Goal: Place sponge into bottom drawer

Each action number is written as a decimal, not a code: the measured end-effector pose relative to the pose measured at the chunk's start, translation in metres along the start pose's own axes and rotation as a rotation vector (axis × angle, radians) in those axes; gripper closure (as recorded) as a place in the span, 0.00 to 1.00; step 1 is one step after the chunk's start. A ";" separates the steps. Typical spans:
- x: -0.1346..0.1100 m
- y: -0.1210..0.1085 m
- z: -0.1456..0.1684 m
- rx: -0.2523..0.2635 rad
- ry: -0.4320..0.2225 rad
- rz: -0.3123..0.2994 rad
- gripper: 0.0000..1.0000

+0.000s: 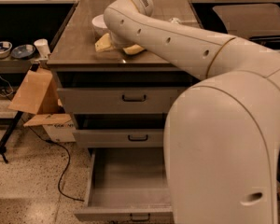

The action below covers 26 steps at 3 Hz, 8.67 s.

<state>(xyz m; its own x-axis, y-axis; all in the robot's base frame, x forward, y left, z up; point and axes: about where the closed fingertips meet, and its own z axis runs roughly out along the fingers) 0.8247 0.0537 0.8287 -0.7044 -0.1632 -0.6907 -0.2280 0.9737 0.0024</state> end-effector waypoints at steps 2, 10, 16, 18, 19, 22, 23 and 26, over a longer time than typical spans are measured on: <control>0.004 -0.013 0.004 0.041 0.018 0.021 0.19; 0.179 0.016 -0.174 -0.800 0.083 0.019 1.00; 0.391 0.075 0.040 -0.916 0.394 0.291 1.00; 0.490 0.106 0.152 -0.892 0.526 0.561 1.00; 0.517 0.113 0.185 -0.830 0.547 0.631 1.00; 0.564 0.076 0.229 -0.521 0.503 0.843 0.82; 0.562 0.049 0.228 -0.404 0.434 0.840 0.58; 0.545 0.028 0.228 -0.284 0.367 0.725 0.00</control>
Offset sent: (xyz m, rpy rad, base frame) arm 0.0023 -0.0262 -0.0121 0.0056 0.0260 -0.0803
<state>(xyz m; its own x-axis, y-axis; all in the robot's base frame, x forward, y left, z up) 0.5877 0.0280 0.2874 -0.9029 0.3943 -0.1711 0.2370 0.7887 0.5673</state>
